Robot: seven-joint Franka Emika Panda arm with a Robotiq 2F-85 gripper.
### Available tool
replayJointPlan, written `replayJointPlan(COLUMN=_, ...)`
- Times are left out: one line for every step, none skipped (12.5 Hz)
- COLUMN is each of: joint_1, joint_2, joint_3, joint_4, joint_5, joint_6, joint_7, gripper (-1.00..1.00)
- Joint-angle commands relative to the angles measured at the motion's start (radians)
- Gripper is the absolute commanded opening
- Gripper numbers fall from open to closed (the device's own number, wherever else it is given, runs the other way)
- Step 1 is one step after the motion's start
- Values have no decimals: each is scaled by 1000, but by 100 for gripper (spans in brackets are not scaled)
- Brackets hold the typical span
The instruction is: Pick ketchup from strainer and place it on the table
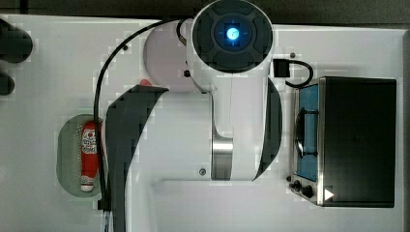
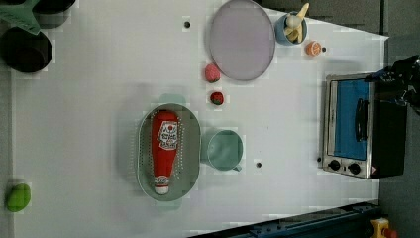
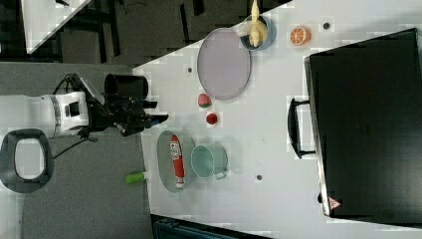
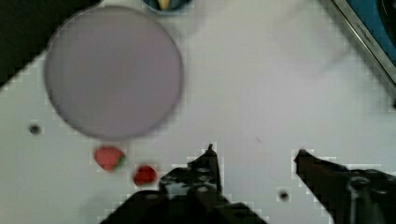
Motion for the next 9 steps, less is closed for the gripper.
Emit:
replayJointPlan(joint_1=-76, joint_2=-197, joint_3=61, joint_4=-38, joint_5=35, joint_6=-136, joint_7=69, gripper=59)
replayJointPlan(joint_1=-75, joint_2=-195, joint_3=68, joint_4=-38, joint_5=35, joint_6=-134, joint_7=69, gripper=81)
replayJointPlan(joint_1=-73, joint_2=-193, joint_3=82, joint_4=-38, joint_5=35, joint_6=-134, joint_7=69, gripper=100)
replayJointPlan(joint_1=-69, joint_2=-188, joint_3=103, joint_4=-38, joint_5=36, joint_6=-128, joint_7=69, gripper=100)
replayJointPlan(joint_1=-65, joint_2=-182, joint_3=131, joint_4=-38, joint_5=36, joint_6=-123, joint_7=69, gripper=100)
replayJointPlan(joint_1=-60, joint_2=-175, joint_3=163, joint_4=-38, joint_5=36, joint_6=-117, joint_7=69, gripper=100)
replayJointPlan(joint_1=-55, joint_2=-165, joint_3=200, joint_4=-38, joint_5=36, joint_6=-111, joint_7=69, gripper=100)
replayJointPlan(joint_1=-51, joint_2=-155, joint_3=241, joint_4=-38, joint_5=36, joint_6=-110, joint_7=69, gripper=100)
replayJointPlan(joint_1=-47, joint_2=-143, joint_3=285, joint_4=-38, joint_5=36, joint_6=-110, joint_7=69, gripper=100)
